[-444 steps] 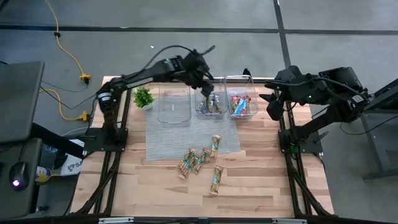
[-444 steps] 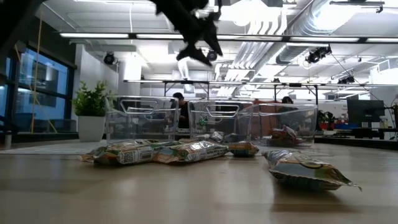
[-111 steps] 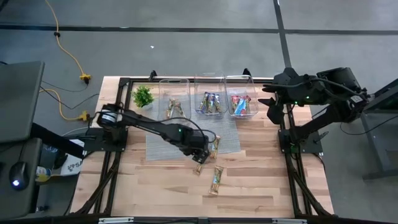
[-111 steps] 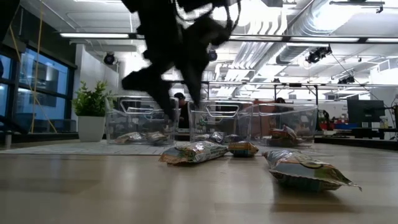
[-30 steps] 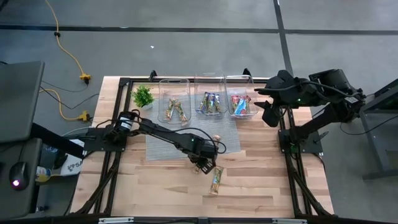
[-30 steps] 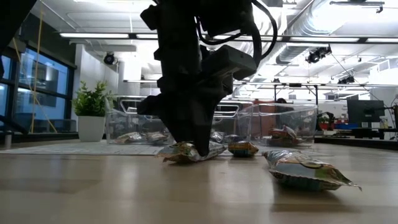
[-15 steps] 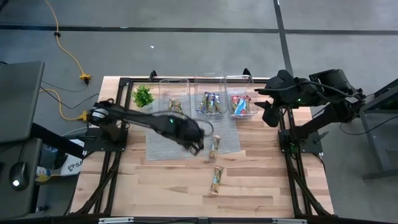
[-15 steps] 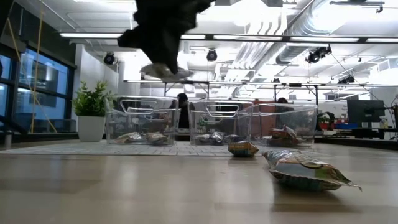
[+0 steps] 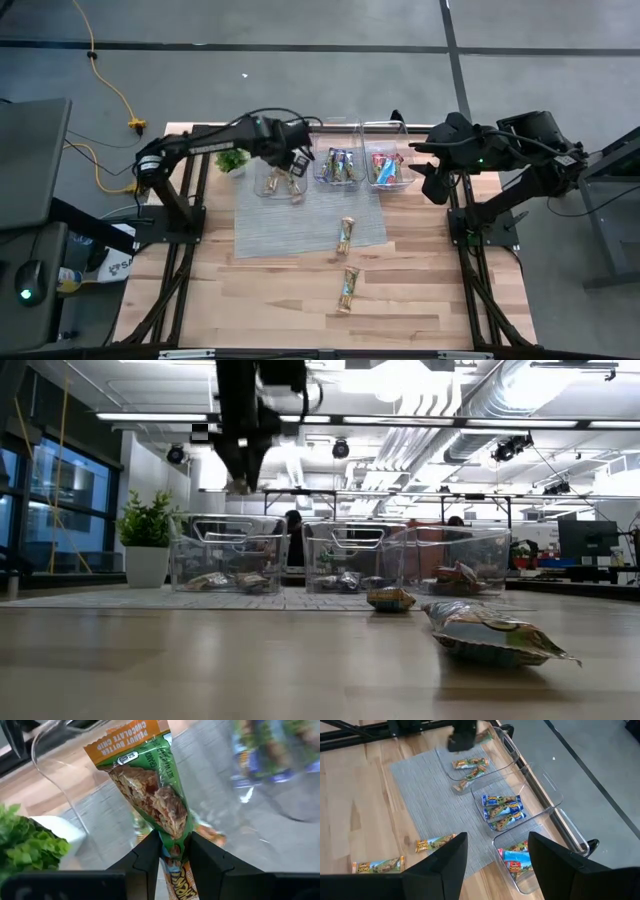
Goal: Pick and place Granola Bars by type
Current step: Put the yellow granola bar into the left transparent bin
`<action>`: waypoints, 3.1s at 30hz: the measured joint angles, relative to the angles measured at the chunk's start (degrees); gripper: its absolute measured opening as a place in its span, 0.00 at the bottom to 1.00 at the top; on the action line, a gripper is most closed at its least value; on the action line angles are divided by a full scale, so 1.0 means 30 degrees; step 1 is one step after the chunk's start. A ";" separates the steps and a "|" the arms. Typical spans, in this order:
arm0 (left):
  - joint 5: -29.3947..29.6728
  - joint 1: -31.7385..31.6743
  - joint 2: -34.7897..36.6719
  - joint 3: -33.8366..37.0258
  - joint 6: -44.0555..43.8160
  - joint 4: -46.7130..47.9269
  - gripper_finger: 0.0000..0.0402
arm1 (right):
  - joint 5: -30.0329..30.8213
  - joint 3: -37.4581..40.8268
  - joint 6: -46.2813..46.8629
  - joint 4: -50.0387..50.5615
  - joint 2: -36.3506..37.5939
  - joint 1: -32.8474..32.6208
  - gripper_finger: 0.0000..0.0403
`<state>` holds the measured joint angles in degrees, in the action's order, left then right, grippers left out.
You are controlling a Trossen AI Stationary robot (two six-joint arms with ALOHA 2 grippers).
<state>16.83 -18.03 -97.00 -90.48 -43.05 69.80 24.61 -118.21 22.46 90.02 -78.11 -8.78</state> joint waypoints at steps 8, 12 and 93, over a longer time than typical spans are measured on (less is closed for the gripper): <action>-0.1562 -0.2459 -0.1241 0.0022 0.2337 -0.0109 0.23 | -0.0054 0.0000 0.0000 0.0000 0.0000 -0.0002 0.48; -0.2049 -0.2628 -0.1547 0.0022 0.2912 -0.0380 0.23 | -0.0054 0.0000 0.0000 0.0000 0.0000 -0.0001 0.48; -0.2476 0.6692 -0.1086 -0.0576 -0.1456 -0.4608 0.54 | 0.0613 0.0007 0.2229 -0.0001 0.0253 -0.0005 0.48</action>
<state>9.40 2.05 -100.26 -92.20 -47.42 55.98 26.45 -118.19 29.15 90.01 -77.35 -8.80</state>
